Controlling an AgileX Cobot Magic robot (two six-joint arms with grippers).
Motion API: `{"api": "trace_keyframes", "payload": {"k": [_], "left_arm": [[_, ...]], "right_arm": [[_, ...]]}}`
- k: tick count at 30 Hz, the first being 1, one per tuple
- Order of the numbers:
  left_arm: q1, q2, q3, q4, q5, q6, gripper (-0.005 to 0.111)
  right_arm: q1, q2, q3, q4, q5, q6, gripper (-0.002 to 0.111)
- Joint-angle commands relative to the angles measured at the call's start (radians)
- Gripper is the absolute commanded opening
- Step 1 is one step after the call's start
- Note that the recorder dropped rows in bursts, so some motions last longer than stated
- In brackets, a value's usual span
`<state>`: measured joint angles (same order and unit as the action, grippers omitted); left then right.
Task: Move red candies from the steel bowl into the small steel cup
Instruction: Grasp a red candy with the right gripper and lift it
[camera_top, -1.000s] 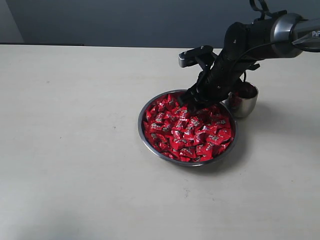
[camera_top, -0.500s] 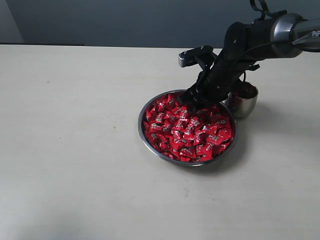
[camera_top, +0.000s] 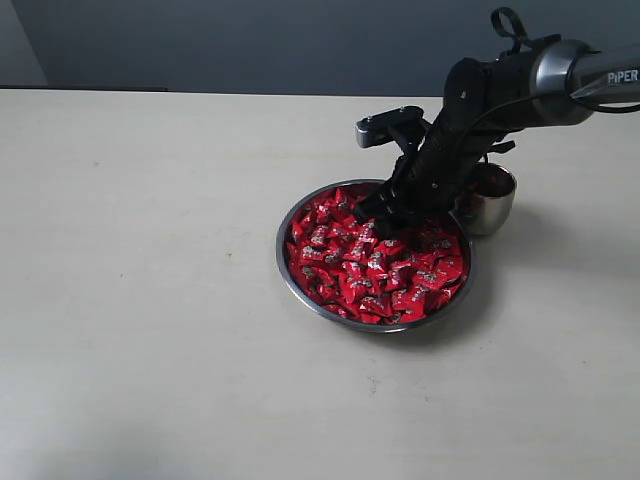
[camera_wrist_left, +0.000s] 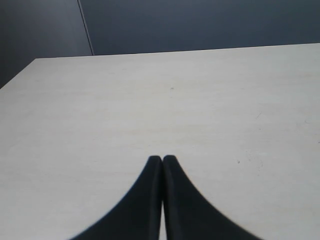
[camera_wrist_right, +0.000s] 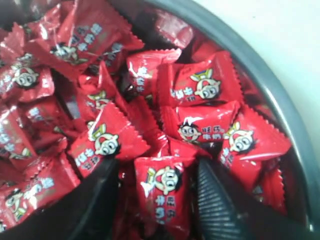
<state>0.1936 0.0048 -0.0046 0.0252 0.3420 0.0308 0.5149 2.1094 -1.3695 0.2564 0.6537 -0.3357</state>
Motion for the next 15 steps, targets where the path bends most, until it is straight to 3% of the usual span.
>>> {"api": "trace_keyframes", "payload": {"k": [1,8,15], "left_arm": [[-0.007,-0.005,0.005,0.002,-0.008,-0.001,0.0],[-0.007,-0.005,0.005,0.002,-0.008,-0.001,0.0],[-0.007,-0.005,0.005,0.002,-0.008,-0.001,0.0]], "right_arm": [[-0.001,0.002,-0.001,-0.004,0.002,0.0,0.046],[-0.001,0.002,-0.002,-0.004,0.002,0.0,0.015],[-0.001,-0.005,-0.002,-0.004,0.002,0.0,0.011]]}}
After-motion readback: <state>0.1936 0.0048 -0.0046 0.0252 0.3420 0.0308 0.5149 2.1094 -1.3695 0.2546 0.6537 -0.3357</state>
